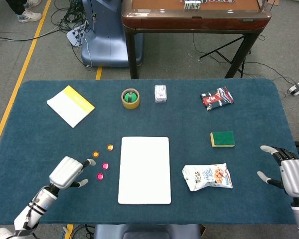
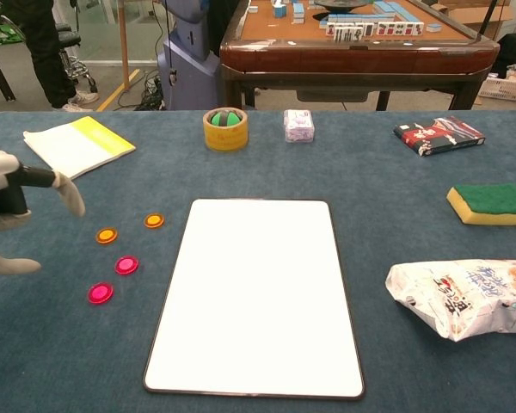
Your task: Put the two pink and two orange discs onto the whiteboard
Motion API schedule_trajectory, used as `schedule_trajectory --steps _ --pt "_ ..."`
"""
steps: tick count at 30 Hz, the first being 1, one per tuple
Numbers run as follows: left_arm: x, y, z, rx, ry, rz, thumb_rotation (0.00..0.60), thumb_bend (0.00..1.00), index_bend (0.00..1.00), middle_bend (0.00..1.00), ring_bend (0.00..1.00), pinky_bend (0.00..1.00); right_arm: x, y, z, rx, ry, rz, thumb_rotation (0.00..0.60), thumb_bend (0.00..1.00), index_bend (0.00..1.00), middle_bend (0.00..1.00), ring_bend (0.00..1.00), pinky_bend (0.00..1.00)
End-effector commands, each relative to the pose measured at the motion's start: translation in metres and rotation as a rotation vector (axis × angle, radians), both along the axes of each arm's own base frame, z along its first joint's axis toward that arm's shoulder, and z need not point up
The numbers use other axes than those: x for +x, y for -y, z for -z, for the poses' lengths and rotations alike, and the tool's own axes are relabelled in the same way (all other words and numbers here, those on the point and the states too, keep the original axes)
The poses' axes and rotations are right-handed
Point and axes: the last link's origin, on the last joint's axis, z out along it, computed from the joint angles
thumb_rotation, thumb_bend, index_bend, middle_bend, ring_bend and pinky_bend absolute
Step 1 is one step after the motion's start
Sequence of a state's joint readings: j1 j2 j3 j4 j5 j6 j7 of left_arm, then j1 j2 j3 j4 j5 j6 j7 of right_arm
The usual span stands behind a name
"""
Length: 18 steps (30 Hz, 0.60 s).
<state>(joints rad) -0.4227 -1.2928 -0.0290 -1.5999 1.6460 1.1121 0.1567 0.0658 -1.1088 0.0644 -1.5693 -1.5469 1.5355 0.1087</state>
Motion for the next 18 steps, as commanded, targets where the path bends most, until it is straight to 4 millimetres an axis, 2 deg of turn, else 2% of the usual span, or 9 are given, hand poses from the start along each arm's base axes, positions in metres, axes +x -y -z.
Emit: schedule_trajectory --steps 1,8,18 --pt "0.005 -0.012 0.015 -0.021 -0.036 -0.003 0.6 0.2 0.46 1.0 1.0 1.0 -0.001 -0.001 -0.002 -0.005 0.004 0.001 0.6 0.0 0.28 0.34 0.31 0.4" --pt "0.007 -0.023 0.031 -0.066 -0.089 -0.054 0.6 0.2 0.48 1.0 1.0 1.0 -0.002 -0.003 -0.005 -0.014 0.011 0.002 0.6 0.0 0.28 0.34 0.31 0.4" --pt "0.01 -0.023 0.036 -0.129 -0.127 -0.122 0.6 0.2 0.49 1.0 1.0 1.0 -0.001 -0.003 -0.003 -0.007 0.009 0.002 0.6 0.0 0.28 0.34 0.31 0.4"
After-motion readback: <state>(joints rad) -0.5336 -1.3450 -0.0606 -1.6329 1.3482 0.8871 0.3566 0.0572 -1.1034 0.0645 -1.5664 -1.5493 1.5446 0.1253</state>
